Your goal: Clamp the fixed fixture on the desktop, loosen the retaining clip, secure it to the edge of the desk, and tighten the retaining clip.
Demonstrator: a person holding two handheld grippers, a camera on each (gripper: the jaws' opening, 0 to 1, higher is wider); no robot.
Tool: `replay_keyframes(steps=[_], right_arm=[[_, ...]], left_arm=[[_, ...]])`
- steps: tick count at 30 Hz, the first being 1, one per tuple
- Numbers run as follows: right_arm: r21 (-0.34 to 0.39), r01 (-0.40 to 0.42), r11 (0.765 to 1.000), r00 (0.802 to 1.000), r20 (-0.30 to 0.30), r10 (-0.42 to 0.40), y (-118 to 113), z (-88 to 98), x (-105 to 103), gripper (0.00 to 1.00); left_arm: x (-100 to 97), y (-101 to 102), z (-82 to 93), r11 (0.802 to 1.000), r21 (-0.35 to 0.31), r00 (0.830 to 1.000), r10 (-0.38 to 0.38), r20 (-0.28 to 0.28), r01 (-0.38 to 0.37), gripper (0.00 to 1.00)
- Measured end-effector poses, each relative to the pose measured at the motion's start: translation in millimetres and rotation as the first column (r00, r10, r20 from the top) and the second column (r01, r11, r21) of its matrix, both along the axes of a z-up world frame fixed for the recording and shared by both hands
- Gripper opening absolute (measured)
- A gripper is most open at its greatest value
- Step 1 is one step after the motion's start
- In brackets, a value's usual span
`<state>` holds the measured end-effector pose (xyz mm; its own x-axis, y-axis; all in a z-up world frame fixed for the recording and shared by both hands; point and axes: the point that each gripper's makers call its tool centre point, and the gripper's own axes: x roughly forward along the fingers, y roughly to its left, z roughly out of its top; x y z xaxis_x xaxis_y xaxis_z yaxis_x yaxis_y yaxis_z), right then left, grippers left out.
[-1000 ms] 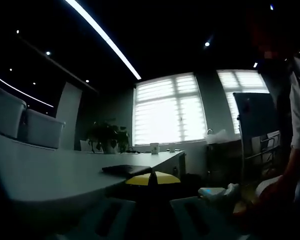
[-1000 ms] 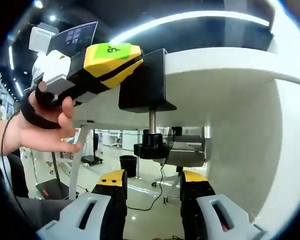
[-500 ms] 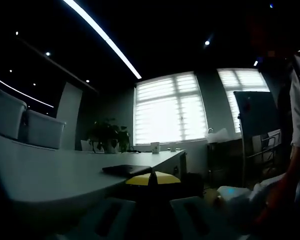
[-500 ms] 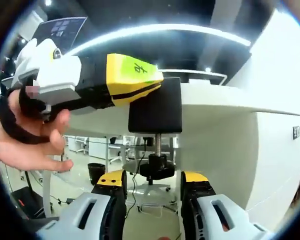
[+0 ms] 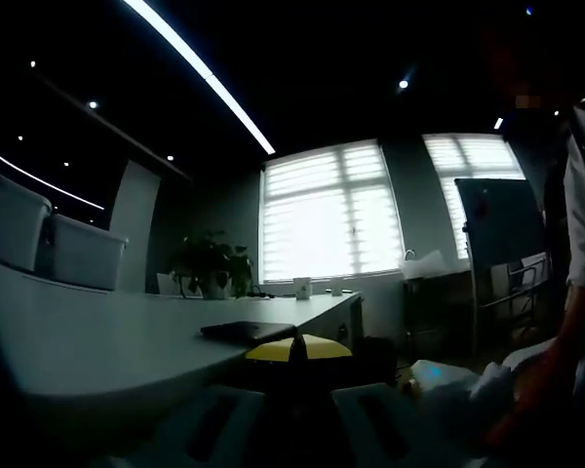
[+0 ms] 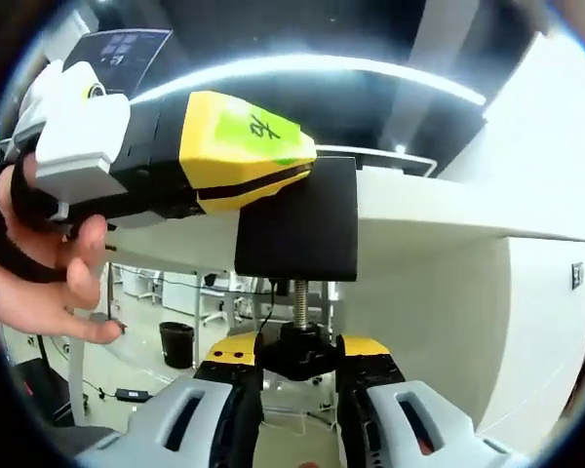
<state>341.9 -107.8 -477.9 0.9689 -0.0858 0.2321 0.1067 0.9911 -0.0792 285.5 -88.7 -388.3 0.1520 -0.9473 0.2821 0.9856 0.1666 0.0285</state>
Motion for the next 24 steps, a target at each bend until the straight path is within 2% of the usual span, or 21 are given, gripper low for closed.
replay_keyframes(steps=[5, 6, 8, 10, 14, 16, 22, 24], right_arm=[[0.016, -0.143, 0.99, 0.99, -0.004, 0.143, 7, 1.4, 3, 0.28], [0.005, -0.199, 0.98, 0.98, -0.016, 0.199, 8, 2.0, 4, 0.28], [0.02, -0.258, 0.966, 0.966, -0.015, 0.259, 11, 1.9, 4, 0.28], [0.01, -0.337, 0.941, 0.941, -0.016, 0.337, 13, 1.9, 5, 0.28], [0.009, -0.448, 0.894, 0.893, -0.036, 0.448, 17, 1.3, 5, 0.28], [0.018, -0.47, 0.882, 0.881, -0.042, 0.47, 16, 0.9, 5, 0.28], [0.013, -0.475, 0.88, 0.879, -0.049, 0.475, 18, 0.3, 5, 0.28], [0.007, -0.411, 0.911, 0.91, -0.052, 0.411, 14, -0.7, 3, 0.3]], left_arm=[[0.1, 0, 0.1, 1.0, 0.0, 1.0, 0.0, -0.002, 0.0, 0.01], [0.2, 0, 0.3, 1.0, -0.002, 1.0, -0.001, -0.008, 0.001, 0.01], [0.3, 0, 1.4, 1.0, -0.008, 1.0, 0.002, -0.017, -0.002, 0.01], [-0.3, 0, 1.6, 1.0, -0.002, 1.0, 0.006, -0.005, -0.006, 0.01], [-0.1, 0, 1.9, 1.0, -0.007, 1.0, -0.003, -0.011, 0.003, 0.01], [-0.4, 0, 1.8, 1.0, -0.007, 1.0, -0.005, -0.01, 0.005, 0.01], [0.0, -1, 1.6, 1.0, -0.01, 1.0, -0.003, -0.009, 0.003, 0.01], [0.3, -1, 1.6, 1.0, -0.011, 1.0, 0.001, -0.008, -0.001, 0.01]])
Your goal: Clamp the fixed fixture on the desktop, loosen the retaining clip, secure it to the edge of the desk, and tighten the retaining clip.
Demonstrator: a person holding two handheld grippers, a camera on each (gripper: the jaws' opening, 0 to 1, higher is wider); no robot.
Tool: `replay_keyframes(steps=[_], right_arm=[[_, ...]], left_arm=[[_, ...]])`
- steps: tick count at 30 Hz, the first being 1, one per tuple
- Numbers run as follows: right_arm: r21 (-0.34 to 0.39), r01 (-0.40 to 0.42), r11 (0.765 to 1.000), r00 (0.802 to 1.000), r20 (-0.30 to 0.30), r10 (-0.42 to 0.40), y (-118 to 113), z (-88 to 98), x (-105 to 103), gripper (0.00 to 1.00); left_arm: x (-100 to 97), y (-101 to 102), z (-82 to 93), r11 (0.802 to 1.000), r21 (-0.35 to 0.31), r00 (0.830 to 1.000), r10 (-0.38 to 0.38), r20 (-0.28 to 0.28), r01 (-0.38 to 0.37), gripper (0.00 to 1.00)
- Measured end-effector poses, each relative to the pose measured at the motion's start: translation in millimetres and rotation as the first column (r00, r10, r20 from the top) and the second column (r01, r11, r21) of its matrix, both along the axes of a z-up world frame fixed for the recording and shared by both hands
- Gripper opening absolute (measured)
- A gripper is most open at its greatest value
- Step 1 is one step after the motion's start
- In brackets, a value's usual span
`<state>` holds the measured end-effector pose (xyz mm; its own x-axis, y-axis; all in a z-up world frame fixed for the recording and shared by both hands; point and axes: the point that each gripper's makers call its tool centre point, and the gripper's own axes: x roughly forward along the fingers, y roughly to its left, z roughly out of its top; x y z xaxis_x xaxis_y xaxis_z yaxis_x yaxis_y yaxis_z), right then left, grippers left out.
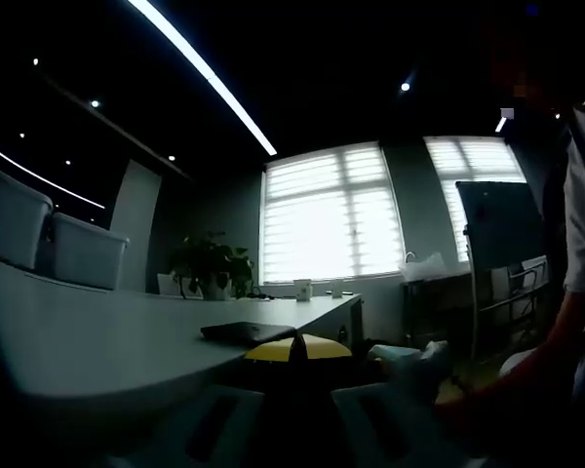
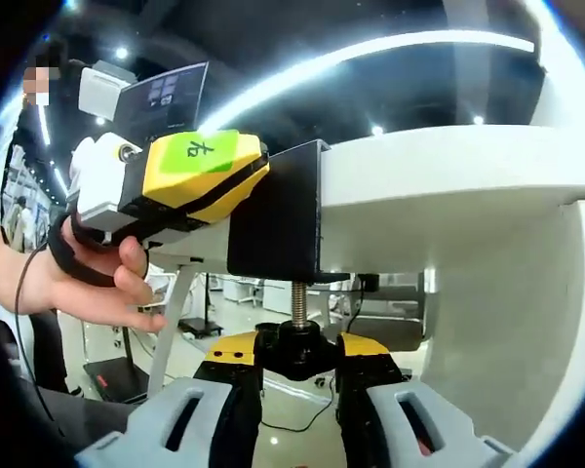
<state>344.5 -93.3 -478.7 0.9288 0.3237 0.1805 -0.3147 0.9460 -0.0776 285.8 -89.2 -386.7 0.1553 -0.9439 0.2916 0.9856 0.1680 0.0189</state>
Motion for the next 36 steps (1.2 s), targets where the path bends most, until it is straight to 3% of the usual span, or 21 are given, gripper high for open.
replay_keyframes(steps=[2, 4, 5, 7, 10, 14, 16, 18, 20, 21, 23, 28, 30, 31, 33, 36], right_arm=[[-0.007, 0.071, 0.997, 0.997, -0.001, -0.071, -4, -1.0, -3, 0.32], [-0.072, 0.159, 0.985, 0.987, -0.01, -0.161, -7, -6.4, -7, 0.36], [-0.11, 0.228, 0.967, 0.972, -0.026, -0.232, -9, -12.4, -11, 0.4], [-0.068, 0.328, 0.942, 0.942, -0.053, -0.332, -16, -17.7, -19, 0.49], [0.045, 0.332, 0.942, 0.941, -0.089, -0.328, -5, -18.0, -29, 0.5], [-0.011, 0.394, 0.919, 0.918, -0.048, -0.394, -2, -9.3, -30, 0.5], [0.008, 0.416, 0.909, 0.909, -0.038, -0.416, -3, -4.7, -28, 0.49], [0.064, 0.48, 0.875, 0.877, 0.006, -0.481, -12, 6.1, -31, 0.46], [0.042, 0.5, 0.865, 0.863, 0.057, -0.502, -11, 14.0, -29, 0.45], [0.032, 0.51, 0.86, 0.858, 0.053, -0.511, -10, 13.0, -27, 0.45], [0.038, 0.501, 0.864, 0.864, 0.04, -0.502, -9, 12.0, -20, 0.44], [0.038, 0.52, 0.853, 0.854, 0.009, -0.521, -15, 6.0, -11, 0.37], [0.026, 0.523, 0.852, 0.851, 0.031, -0.524, -13, 8.4, -13, 0.27], [0.009, 0.528, 0.849, 0.847, 0.063, -0.528, -13, 12.9, -13, 0.27], [-0.003, 0.532, 0.847, 0.845, 0.06, -0.531, -11, 8.7, -15, 0.27], [-0.002, 0.512, 0.859, 0.857, 0.068, -0.51, -9, 7.6, -18, 0.26]], left_arm=[[0.3, 0, -0.1, 1.0, -0.001, 1.0, 0.004, 0.002, -0.004, 0.01], [1.0, 0, 0.4, 1.0, -0.009, 1.0, -0.003, -0.02, 0.002, 0.01], [1.4, 0, 1.1, 1.0, -0.016, 1.0, -0.008, -0.03, 0.007, 0.01], [1.0, 0, 1.4, 1.0, -0.019, 0.999, -0.009, -0.033, 0.008, 0.01], [0.5, -1, 1.0, 1.0, -0.01, 1.0, -0.001, -0.02, 0.001, 0.01], [0.6, 0, 1.0, 1.0, -0.013, 1.0, -0.002, -0.023, 0.001, 0.01], [0.4, 0, 0.8, 1.0, -0.007, 1.0, 0.002, -0.016, -0.002, 0.01], [0.0, 0, 0.6, 1.0, -0.001, 1.0, 0.005, -0.008, -0.005, 0.01], [0.0, 0, 0.7, 1.0, -0.002, 1.0, 0.005, -0.008, -0.005, 0.01], [0.0, 0, 0.8, 1.0, -0.005, 1.0, 0.004, -0.011, -0.004, 0.01], [-0.1, 1, 0.9, 1.0, -0.007, 1.0, 0.003, -0.012, -0.003, 0.01], [-0.2, 1, 1.0, 1.0, -0.003, 1.0, 0.001, -0.011, -0.001, 0.01], [0.1, 1, 1.8, 1.0, -0.007, 1.0, 0.001, -0.012, -0.001, 0.01], [0.1, 2, 2.0, 1.0, -0.008, 1.0, 0.0, -0.013, 0.0, 0.01], [0.2, 2, 2.2, 1.0, -0.01, 1.0, -0.001, -0.015, 0.001, 0.01], [-0.4, 1, 1.8, 1.0, 0.002, 1.0, 0.004, 0.005, -0.004, 0.01]])
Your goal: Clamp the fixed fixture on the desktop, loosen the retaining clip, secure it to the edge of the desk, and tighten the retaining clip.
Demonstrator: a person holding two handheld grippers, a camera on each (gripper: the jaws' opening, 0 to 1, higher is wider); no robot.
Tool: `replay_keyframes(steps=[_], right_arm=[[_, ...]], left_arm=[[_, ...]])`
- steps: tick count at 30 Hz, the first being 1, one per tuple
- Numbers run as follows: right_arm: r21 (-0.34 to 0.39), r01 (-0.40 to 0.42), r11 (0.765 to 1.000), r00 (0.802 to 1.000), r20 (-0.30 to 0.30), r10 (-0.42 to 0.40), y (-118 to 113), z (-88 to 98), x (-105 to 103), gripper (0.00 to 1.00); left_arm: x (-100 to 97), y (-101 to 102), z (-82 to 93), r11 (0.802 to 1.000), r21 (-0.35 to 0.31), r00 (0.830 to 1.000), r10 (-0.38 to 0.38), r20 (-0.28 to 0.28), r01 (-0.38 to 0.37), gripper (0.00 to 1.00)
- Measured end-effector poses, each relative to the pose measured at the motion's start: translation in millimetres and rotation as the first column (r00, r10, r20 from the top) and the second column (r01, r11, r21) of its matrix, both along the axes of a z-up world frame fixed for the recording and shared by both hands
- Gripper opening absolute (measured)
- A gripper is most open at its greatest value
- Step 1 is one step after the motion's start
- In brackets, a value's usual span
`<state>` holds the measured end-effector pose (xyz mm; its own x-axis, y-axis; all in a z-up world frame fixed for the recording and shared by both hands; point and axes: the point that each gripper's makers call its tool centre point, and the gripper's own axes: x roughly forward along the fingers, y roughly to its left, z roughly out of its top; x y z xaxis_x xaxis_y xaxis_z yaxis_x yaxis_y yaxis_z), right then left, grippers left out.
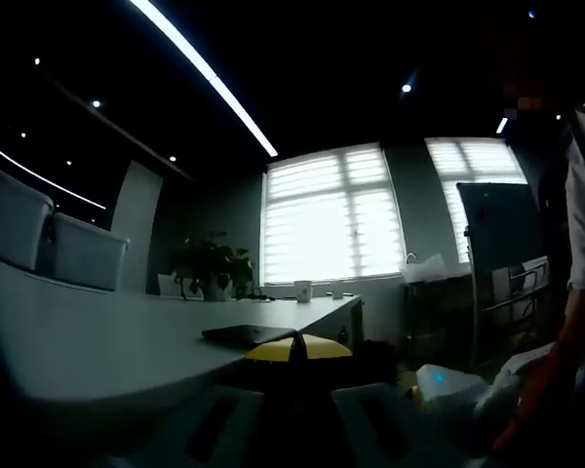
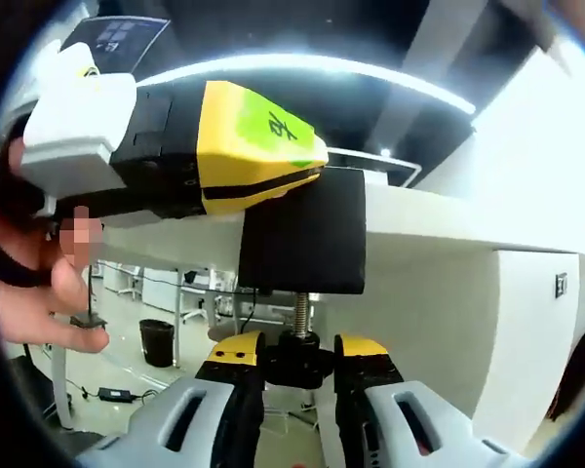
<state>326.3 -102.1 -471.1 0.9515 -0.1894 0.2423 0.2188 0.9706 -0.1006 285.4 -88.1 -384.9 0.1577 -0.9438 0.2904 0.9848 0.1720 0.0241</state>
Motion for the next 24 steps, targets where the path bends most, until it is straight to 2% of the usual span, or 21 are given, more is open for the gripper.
replay_keyframes(steps=[3, 5, 8, 11, 14, 17, 20, 22, 24], right_arm=[[-0.019, -0.095, 0.995, 0.995, 0.019, 0.096, 3, 6.3, 5, 0.26], [-0.06, -0.147, 0.987, 0.989, 0.01, 0.148, 4, 6.7, 3, 0.26], [-0.051, -0.242, 0.969, 0.97, 0.001, 0.242, 6, 1.0, 6, 0.26], [-0.034, -0.345, 0.938, 0.939, -0.002, 0.345, 10, 0.3, 6, 0.26], [0.0, -0.453, 0.891, 0.891, -0.016, 0.453, 11, -1.8, 15, 0.26], [-0.033, -0.495, 0.868, 0.869, -0.033, 0.494, 13, -1.9, 18, 0.26], [-0.017, -0.526, 0.85, 0.85, -0.029, 0.525, 10, -2.1, 19, 0.26], [-0.008, -0.529, 0.848, 0.848, -0.027, 0.529, 10, -2.3, 20, 0.26], [-0.005, -0.513, 0.858, 0.858, -0.025, 0.513, 10, -2.6, 19, 0.26]], left_arm=[[0.0, 0, 0.0, 1.0, 0.0, 1.0, -0.001, -0.002, 0.001, 0.01], [0.3, 0, 0.3, 1.0, -0.002, 1.0, -0.001, -0.004, 0.001, 0.01], [-0.2, 0, 0.1, 1.0, 0.009, 1.0, 0.008, 0.017, -0.008, 0.01], [0.3, 0, 0.7, 1.0, 0.004, 1.0, 0.004, 0.011, -0.004, 0.01], [0.1, 1, 1.1, 1.0, 0.0, 1.0, 0.001, 0.007, -0.001, 0.01], [-0.2, 1, 1.1, 1.0, 0.0, 1.0, 0.0, 0.007, 0.0, 0.01], [0.0, 1, 1.1, 1.0, -0.001, 1.0, -0.001, 0.007, 0.001, 0.01], [0.0, 1, 1.1, 1.0, -0.004, 1.0, -0.002, 0.006, 0.002, 0.01], [-0.1, 1, 1.1, 1.0, -0.006, 1.0, -0.003, 0.006, 0.004, 0.01]])
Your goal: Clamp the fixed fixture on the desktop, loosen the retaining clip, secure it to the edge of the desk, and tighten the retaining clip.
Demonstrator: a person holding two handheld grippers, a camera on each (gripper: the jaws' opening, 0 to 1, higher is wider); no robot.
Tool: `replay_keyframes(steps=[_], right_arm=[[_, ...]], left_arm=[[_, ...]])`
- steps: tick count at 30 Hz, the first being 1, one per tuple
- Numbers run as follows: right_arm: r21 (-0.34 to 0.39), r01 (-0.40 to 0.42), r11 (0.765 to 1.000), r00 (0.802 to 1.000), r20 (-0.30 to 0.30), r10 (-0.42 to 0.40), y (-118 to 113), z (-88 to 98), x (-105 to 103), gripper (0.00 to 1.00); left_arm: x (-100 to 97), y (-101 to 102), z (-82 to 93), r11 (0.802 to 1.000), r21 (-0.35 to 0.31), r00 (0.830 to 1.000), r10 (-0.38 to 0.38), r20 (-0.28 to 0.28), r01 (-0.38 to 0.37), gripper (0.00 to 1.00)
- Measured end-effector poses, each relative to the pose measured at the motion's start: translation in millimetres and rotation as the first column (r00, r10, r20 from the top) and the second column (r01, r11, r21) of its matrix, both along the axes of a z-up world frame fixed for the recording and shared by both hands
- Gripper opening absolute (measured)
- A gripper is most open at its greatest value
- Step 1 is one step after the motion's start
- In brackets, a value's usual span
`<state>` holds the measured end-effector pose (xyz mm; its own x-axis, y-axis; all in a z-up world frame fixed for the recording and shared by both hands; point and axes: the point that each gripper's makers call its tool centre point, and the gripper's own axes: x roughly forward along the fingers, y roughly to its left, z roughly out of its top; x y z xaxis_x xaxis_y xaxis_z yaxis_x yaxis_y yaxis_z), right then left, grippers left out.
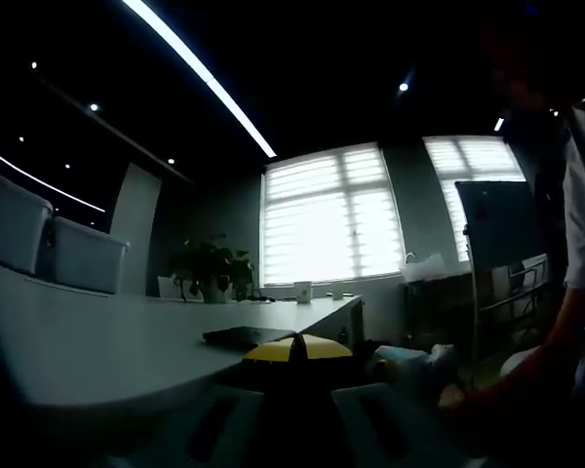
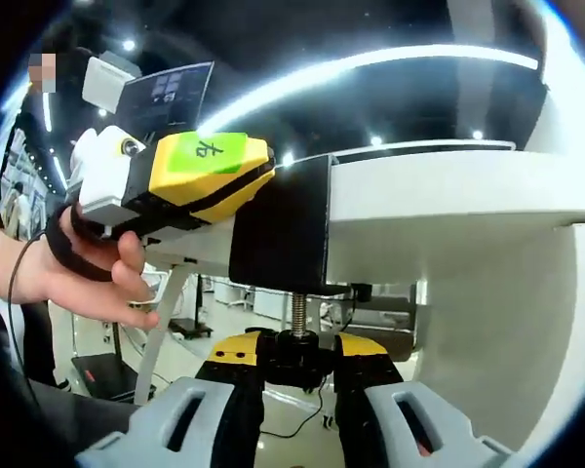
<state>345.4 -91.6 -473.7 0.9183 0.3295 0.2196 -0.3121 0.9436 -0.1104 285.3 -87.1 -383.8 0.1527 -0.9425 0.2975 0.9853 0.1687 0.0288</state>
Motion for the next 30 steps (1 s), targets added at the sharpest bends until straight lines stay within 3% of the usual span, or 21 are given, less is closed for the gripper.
replay_keyframes(steps=[6, 9, 12, 17, 19, 20, 27, 30], right_arm=[[-0.003, 0.161, 0.987, 0.986, -0.043, -0.161, -12, -16.2, -7, 0.36], [0.082, 0.254, 0.964, 0.965, -0.079, -0.248, -20, -28.0, -21, 0.4], [0.068, 0.351, 0.934, 0.935, -0.082, -0.346, -22, -30.0, -35, 0.4], [0.049, 0.381, 0.923, 0.925, -0.039, -0.379, -6, -5.0, -33, 0.42], [0.012, 0.445, 0.896, 0.896, -0.025, -0.444, -11, -5.6, -28, 0.42], [0.0, 0.49, 0.872, 0.872, -0.024, -0.49, -16, -3.3, -28, 0.41], [0.008, 0.518, 0.855, 0.855, -0.039, -0.518, -16, -5.6, -11, 0.39], [0.007, 0.538, 0.843, 0.842, -0.044, -0.537, -22, -7.3, -16, 0.32]], left_arm=[[0.4, 0, 0.0, 1.0, 0.0, 1.0, 0.004, 0.001, -0.004, 0.01], [0.6, 1, -0.1, 1.0, 0.0, 1.0, 0.005, 0.002, -0.005, 0.01], [0.7, 1, 0.0, 1.0, -0.001, 1.0, 0.003, -0.001, -0.003, 0.01], [0.9, 1, 0.2, 1.0, 0.004, 1.0, 0.005, 0.001, -0.005, 0.01], [0.9, 1, 0.1, 1.0, 0.006, 1.0, 0.008, 0.003, -0.008, 0.01], [0.9, 1, 0.1, 1.0, 0.006, 1.0, 0.009, 0.004, -0.009, 0.01], [1.3, 1, 0.2, 1.0, -0.002, 1.0, 0.007, -0.003, -0.007, 0.01], [1.1, 2, 0.1, 1.0, -0.001, 1.0, 0.004, -0.003, -0.004, 0.01]])
